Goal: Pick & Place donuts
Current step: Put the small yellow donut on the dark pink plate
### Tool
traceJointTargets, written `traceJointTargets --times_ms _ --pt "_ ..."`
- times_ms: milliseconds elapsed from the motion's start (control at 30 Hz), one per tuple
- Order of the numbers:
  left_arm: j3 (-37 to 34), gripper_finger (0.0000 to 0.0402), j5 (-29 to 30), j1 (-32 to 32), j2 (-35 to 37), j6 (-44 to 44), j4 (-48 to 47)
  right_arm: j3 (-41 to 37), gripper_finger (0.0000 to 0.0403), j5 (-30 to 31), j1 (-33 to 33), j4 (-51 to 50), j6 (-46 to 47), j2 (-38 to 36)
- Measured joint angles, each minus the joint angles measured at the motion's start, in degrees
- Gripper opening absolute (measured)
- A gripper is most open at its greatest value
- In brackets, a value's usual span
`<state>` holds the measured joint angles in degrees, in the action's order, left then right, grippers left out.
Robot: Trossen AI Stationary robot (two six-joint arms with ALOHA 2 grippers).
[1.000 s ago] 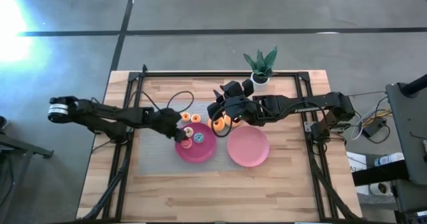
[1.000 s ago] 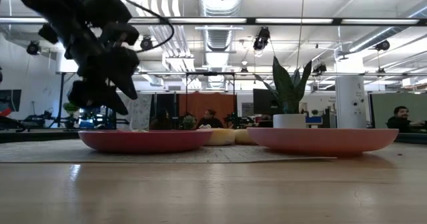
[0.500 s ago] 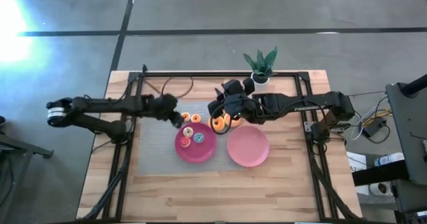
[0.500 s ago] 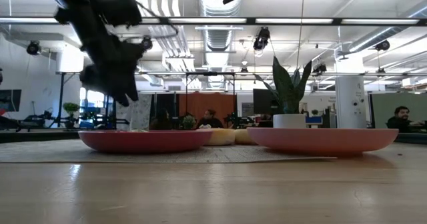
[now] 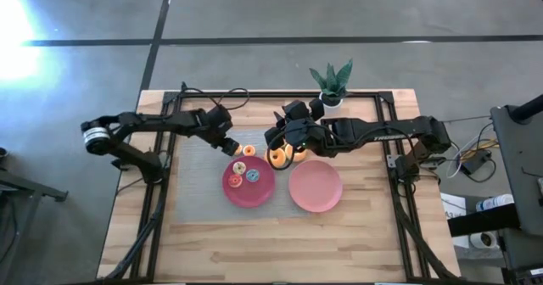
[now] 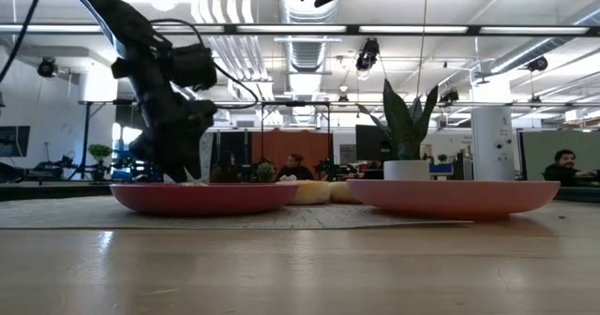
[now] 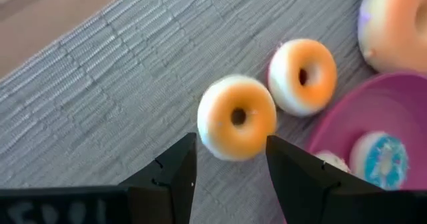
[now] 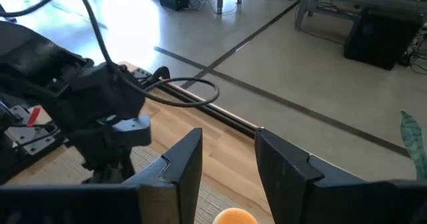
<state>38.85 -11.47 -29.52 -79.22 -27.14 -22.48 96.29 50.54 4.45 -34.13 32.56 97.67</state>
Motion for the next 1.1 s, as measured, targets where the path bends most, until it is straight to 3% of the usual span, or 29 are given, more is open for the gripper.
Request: traceJointTargets --times_ms 300,667,833,1100 --pt "0.0 0.0139 -0.2 0.0 -4.4 0.6 2.8 0.0 0.0128 0.0 -0.2 -0.3 0.0 0.0" --pt "0.0 0.0013 2.5 0.0 -4.1 1.6 6.5 0.0 0.0128 0.0 -0.4 -1.7 0.0 0.0" --pt "0.1 0.0001 2.6 0.0 -3.9 1.9 6.5 0.0 0.0128 0.0 -0.4 -1.8 0.0 0.0" --pt "0.3 0.0 6.0 0.1 5.2 4.1 3.3 -0.1 0.0128 -10.7 -3.1 -3.4 2.0 0.0"
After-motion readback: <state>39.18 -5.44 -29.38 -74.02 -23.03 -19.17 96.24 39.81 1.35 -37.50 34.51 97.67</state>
